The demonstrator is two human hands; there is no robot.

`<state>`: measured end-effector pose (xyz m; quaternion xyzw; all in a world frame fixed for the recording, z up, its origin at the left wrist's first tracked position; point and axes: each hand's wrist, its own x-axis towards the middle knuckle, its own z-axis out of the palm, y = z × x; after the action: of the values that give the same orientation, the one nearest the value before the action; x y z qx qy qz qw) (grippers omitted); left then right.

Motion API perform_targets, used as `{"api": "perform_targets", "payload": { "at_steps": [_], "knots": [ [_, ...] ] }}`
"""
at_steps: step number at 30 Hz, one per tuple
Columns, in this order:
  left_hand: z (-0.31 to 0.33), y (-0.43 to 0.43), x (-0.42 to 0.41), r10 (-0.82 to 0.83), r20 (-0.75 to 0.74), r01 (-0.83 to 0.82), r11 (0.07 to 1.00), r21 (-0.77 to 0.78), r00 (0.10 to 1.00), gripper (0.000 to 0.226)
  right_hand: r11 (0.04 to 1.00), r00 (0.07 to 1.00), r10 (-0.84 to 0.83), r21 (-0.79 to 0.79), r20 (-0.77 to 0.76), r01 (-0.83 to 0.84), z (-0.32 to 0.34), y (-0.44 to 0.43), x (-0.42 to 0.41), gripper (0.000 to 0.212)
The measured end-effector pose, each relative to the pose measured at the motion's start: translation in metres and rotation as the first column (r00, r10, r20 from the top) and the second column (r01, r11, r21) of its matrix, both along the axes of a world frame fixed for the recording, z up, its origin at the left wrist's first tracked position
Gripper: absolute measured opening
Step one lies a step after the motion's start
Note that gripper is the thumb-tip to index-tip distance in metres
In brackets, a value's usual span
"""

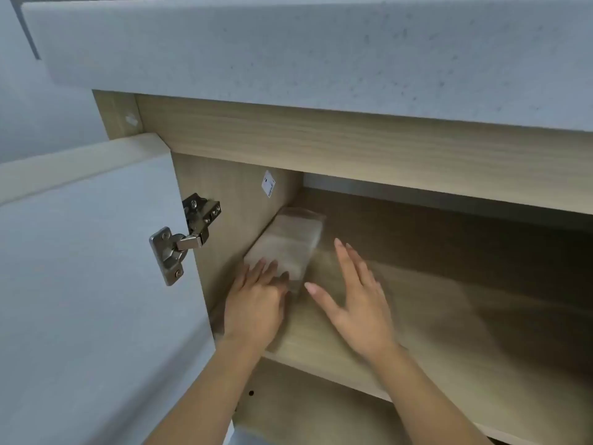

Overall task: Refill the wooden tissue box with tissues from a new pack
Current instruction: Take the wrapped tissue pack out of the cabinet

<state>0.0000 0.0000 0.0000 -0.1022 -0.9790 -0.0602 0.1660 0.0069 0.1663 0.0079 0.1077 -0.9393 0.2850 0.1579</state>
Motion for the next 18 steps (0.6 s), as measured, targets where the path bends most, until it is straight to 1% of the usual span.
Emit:
{"api": "perform_targets", "payload": {
  "at_steps": [2, 3, 4, 5, 7, 8, 10, 12, 13, 15, 16, 18],
  "knots": [
    [-0.004, -0.001, 0.001, 0.002, -0.116, 0.009, 0.996, 0.094, 0.993, 0.027, 0.974, 0.995, 0.008, -0.226, 0.104, 0.015, 0.0, -0.006, -0.006, 0.086],
    [-0.006, 0.001, 0.003, 0.013, -0.165, 0.005, 0.994, 0.109, 0.986, 0.023, 0.936, 0.986, 0.002, -0.348, 0.169, 0.057, 0.0, -0.009, -0.009, 0.089],
    [-0.006, 0.002, 0.007, 0.008, -0.203, 0.015, 0.994, 0.111, 0.979, 0.021, 0.863, 0.974, 0.019, -0.496, 0.227, 0.099, 0.0, -0.011, -0.012, 0.088],
    [-0.007, 0.002, 0.009, 0.005, -0.233, 0.024, 0.992, 0.123, 0.972, 0.018, 0.788, 0.959, 0.022, -0.595, 0.282, 0.157, 0.0, -0.014, -0.015, 0.082],
    [-0.006, 0.003, 0.015, -0.004, -0.272, 0.038, 0.992, 0.12, 0.962, 0.016, 0.637, 0.924, 0.013, -0.715, 0.383, 0.288, 0.003, -0.018, -0.021, 0.057],
    [-0.004, 0.003, 0.019, 0.0, -0.272, 0.034, 0.992, 0.119, 0.962, 0.018, 0.59, 0.902, 0.014, -0.732, 0.431, 0.34, 0.004, -0.019, -0.024, 0.046],
    [-0.005, 0.006, 0.028, -0.015, -0.293, 0.047, 0.993, 0.104, 0.956, 0.022, 0.549, 0.862, 0.045, -0.734, 0.505, 0.401, 0.006, -0.02, -0.027, 0.039],
    [-0.007, 0.011, 0.035, -0.015, -0.306, 0.057, 0.99, 0.127, 0.952, 0.03, 0.507, 0.826, 0.081, -0.737, 0.558, 0.447, 0.006, -0.021, -0.028, 0.029],
    [-0.008, 0.014, 0.04, -0.01, -0.302, 0.058, 0.987, 0.15, 0.953, 0.033, 0.475, 0.814, 0.101, -0.747, 0.572, 0.465, 0.006, -0.021, -0.028, 0.028],
    [-0.007, 0.021, 0.048, -0.013, -0.291, 0.076, 0.976, 0.206, 0.957, 0.034, 0.382, 0.796, 0.153, -0.778, 0.586, 0.499, 0.007, -0.022, -0.03, 0.03],
    [-0.006, 0.025, 0.052, -0.014, -0.29, 0.085, 0.968, 0.235, 0.957, 0.034, 0.358, 0.785, 0.167, -0.779, 0.596, 0.515, 0.009, -0.023, -0.032, 0.031],
    [-0.004, 0.034, 0.058, -0.035, -0.269, 0.109, 0.958, 0.265, 0.962, 0.034, 0.374, 0.77, 0.164, -0.761, 0.617, 0.53, 0.012, -0.022, -0.033, 0.03]
  ]
}}
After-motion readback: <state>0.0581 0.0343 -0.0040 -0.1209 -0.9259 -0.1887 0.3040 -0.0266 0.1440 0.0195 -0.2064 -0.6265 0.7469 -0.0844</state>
